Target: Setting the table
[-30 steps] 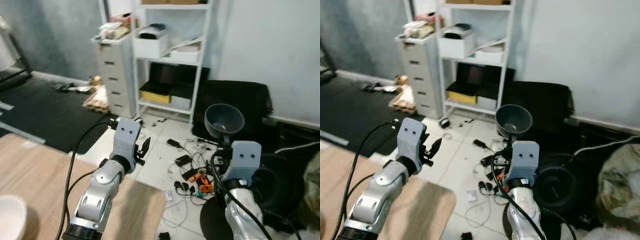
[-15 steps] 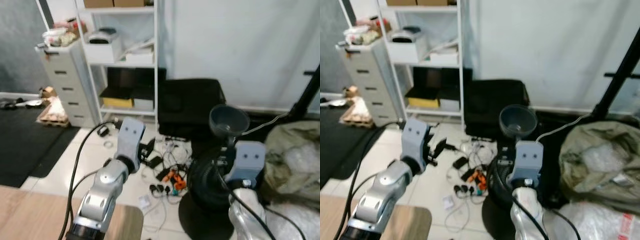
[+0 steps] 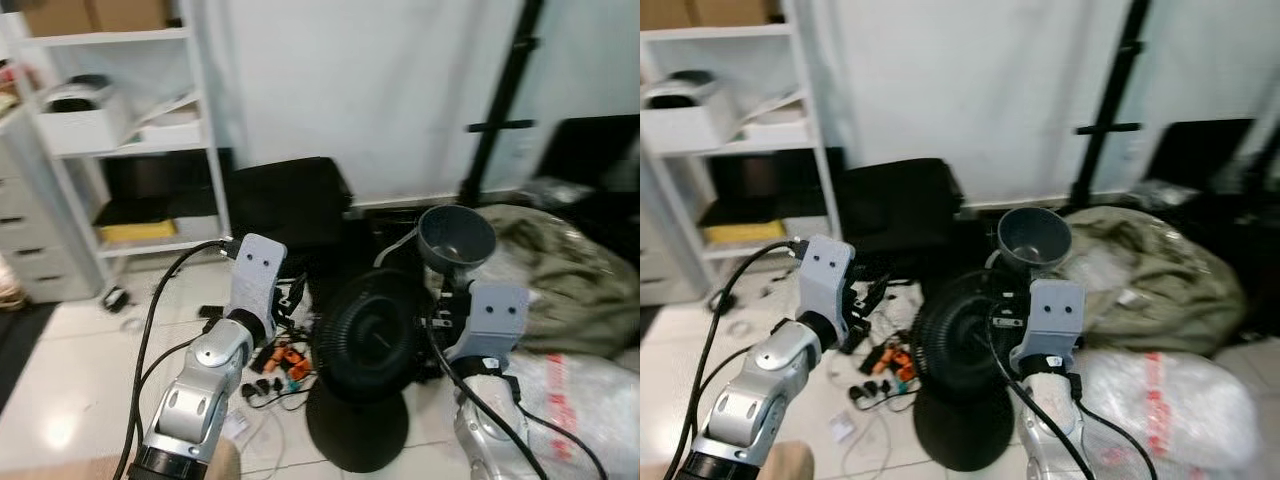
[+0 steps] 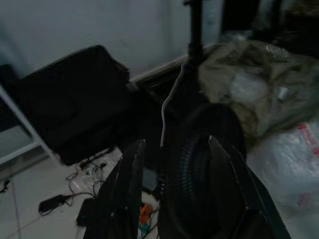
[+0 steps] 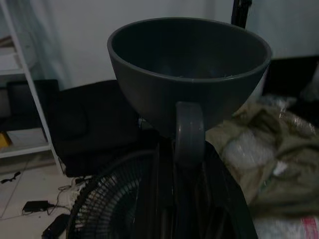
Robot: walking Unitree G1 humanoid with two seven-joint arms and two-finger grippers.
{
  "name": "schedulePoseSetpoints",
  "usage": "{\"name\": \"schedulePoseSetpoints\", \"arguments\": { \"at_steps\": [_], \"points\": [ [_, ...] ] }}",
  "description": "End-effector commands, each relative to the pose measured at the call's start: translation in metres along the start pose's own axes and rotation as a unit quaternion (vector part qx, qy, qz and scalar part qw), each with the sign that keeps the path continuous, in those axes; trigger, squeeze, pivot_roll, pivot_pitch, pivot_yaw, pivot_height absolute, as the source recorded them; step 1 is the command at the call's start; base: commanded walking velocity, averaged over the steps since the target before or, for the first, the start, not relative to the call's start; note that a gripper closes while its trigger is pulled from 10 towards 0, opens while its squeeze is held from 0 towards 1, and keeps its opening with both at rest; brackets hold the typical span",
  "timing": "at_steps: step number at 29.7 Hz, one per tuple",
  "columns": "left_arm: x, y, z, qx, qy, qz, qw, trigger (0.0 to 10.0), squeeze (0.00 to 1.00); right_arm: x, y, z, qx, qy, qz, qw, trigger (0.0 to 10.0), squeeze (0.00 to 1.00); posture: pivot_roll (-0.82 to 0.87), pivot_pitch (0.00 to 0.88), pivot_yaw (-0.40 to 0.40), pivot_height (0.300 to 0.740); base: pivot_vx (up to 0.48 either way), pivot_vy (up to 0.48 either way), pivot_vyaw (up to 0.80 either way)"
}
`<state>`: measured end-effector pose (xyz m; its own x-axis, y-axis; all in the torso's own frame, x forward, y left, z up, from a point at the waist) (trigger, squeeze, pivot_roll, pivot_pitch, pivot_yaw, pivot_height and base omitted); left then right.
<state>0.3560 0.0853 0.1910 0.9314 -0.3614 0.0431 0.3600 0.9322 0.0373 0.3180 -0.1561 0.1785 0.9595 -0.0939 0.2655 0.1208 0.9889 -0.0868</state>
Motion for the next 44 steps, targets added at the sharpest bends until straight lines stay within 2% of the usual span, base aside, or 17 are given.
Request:
{"name": "schedulePoseSetpoints", "arguments": {
  "at_steps": [1, 23, 40, 44],
  "points": [
    [-0.0013, 0.0036, -0.0061, 0.000, 0.012, 0.005, 1.000, 10.0, 0.00, -0.0010, 0.0013, 0.0001, -0.001, 0.000, 0.002, 1.000, 10.0, 0.00, 0.01, 0.060, 0.148, 0.740, 0.000, 0.000, -0.80],
    [-0.0002, 0.0028, -0.0057, -0.002, 0.011, 0.002, 1.000, 10.0, 0.00, -0.0008, 0.0002, 0.0010, -0.006, -0.003, 0.000, 1.000, 10.0, 0.00, 0.01, 0.059, 0.150, 0.740, 0.000, 0.000, -0.80],
    [0.0002, 0.0024, -0.0071, -0.013, 0.012, 0.001, 1.000, 10.0, 0.00, 0.0000, 0.0000, 0.0010, -0.010, -0.004, 0.002, 1.000, 10.0, 0.00, 0.00, 0.052, 0.150, 0.740, 0.000, 0.000, 0.00],
    [0.0001, 0.0022, -0.0074, -0.013, 0.012, 0.000, 1.000, 10.0, 0.00, -0.0001, -0.0001, 0.0007, -0.010, -0.003, 0.001, 1.000, 10.0, 0.00, 0.00, 0.052, 0.150, 0.740, 0.000, 0.000, -0.60]
  ]
}}
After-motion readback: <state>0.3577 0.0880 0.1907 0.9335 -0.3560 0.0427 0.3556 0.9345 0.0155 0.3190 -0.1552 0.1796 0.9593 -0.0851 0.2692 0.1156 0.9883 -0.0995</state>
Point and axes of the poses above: a point about 5 cm out from each wrist's last joint towards the gripper, its own x axis pointing out of the wrist towards the gripper, its own z axis along the axis of the wrist's last joint, y = z × x, the point moved 3 cm from there along x, pointing out of the wrist towards the gripper, and after that the axes turned 4 degrees about -x, right-handed, at the moved point
